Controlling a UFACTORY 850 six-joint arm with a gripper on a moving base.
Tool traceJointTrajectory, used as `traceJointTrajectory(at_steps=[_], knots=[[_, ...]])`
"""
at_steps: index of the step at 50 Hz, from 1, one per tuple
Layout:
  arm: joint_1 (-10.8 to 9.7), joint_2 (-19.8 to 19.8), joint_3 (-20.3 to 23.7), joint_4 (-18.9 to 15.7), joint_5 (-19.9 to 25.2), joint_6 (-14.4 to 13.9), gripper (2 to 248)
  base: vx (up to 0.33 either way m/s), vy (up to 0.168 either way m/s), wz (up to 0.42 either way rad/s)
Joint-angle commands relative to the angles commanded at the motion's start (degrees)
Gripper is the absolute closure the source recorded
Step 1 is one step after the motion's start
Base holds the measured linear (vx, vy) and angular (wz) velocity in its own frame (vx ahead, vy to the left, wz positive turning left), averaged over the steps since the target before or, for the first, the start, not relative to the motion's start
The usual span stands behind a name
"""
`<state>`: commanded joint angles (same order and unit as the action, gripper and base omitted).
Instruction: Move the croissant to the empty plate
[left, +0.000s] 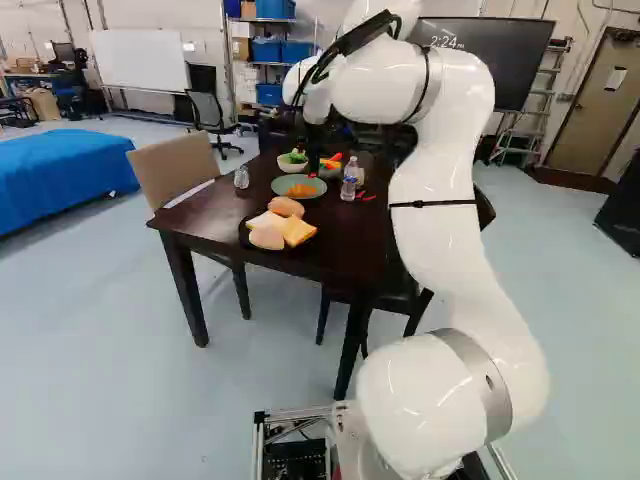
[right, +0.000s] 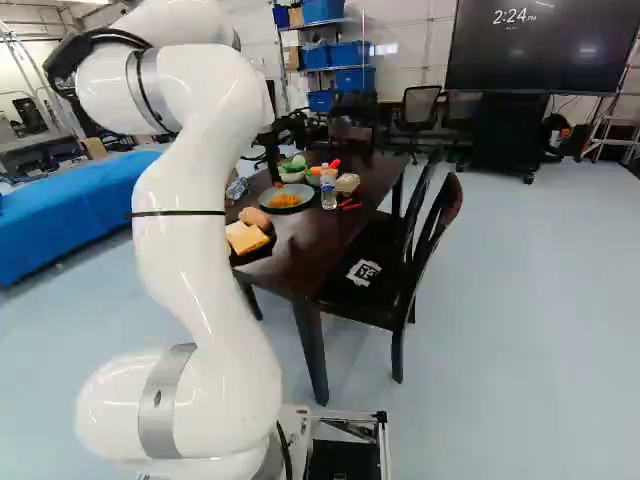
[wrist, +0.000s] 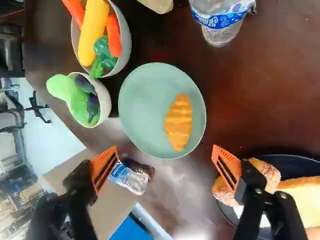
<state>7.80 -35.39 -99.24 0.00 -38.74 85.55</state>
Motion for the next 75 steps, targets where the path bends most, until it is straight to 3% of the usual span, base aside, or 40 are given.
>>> traceJointTrajectory(at_steps=[38,75], knots=[[-1.0,9.8,13.4,-0.2,0.1,0.0,3,0.0,0.0,0.0],[-1.8,19.5,25.6,-3.6,2.6,0.0,3,0.0,0.0,0.0]])
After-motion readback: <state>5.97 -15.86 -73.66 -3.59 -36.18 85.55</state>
